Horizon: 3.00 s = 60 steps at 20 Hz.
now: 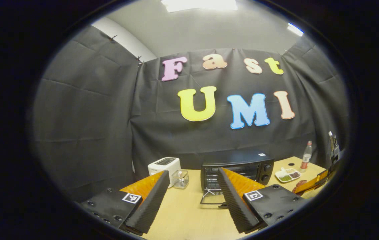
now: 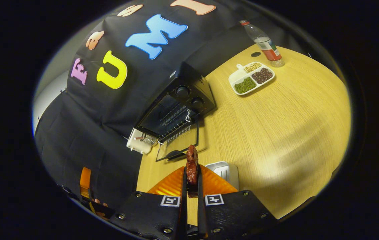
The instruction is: Open the electric oven with the left hand, put the food in, and close the electric oven.
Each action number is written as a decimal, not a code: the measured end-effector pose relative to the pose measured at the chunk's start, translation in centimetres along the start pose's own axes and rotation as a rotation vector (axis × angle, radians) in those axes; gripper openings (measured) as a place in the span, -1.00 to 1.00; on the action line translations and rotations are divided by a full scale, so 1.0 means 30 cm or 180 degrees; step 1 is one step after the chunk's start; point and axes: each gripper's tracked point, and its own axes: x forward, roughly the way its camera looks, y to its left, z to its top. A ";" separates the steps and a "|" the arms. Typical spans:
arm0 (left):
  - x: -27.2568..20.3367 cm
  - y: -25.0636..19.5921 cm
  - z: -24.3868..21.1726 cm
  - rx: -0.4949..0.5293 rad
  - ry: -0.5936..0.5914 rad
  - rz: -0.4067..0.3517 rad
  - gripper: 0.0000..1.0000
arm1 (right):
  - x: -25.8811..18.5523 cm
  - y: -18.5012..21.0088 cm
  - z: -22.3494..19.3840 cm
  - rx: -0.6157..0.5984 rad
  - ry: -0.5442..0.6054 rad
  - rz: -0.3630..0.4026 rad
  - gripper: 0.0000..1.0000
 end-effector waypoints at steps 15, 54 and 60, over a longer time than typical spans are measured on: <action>0.155 0.196 -0.058 0.0011 0.0095 0.0134 0.93 | 0.301 0.276 0.145 0.0092 -0.0331 0.0297 -0.75; 0.270 0.442 -0.158 0.0202 0.0358 0.0389 0.94 | 0.848 0.227 0.367 -0.0747 -0.1242 -0.0580 0.60; 0.289 0.352 -0.183 0.0096 0.0355 0.0221 0.80 | 0.681 0.290 0.390 -0.1194 -0.1367 -0.0595 0.96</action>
